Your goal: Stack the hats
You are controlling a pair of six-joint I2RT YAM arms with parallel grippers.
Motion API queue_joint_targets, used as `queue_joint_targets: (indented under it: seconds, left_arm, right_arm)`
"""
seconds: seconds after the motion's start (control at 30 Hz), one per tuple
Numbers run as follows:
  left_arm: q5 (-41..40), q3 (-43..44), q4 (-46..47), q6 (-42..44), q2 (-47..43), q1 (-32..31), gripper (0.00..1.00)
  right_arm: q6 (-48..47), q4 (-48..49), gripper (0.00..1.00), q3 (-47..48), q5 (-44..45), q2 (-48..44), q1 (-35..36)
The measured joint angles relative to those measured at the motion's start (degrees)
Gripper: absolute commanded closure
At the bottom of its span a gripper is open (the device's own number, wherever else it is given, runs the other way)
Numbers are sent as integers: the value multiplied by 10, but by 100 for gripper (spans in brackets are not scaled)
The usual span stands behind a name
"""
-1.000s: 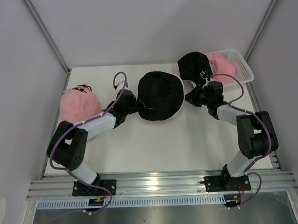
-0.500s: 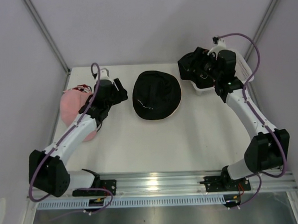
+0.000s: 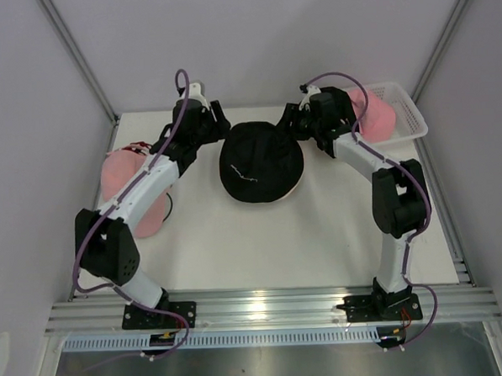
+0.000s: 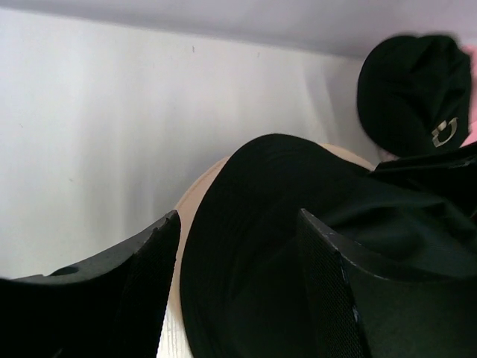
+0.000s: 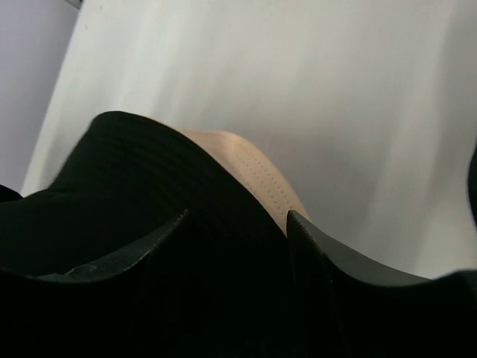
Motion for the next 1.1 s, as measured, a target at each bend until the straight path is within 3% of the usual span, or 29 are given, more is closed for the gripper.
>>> queue_joint_targets:
  seconds: [0.27, 0.67, 0.9, 1.1]
  left_arm:
    - [42, 5, -12, -16, 92, 5, 42]
    - [70, -85, 56, -71, 98, 9, 57]
    - [38, -118, 36, -62, 92, 1, 55]
    - [16, -108, 10, -39, 17, 11, 46]
  right_arm:
    - [-17, -20, 47, 11, 29, 33, 24]
    - [-3, -14, 47, -70, 94, 31, 55]
    - [3, -51, 32, -82, 151, 22, 87]
    - [-10, -113, 13, -26, 167, -24, 43]
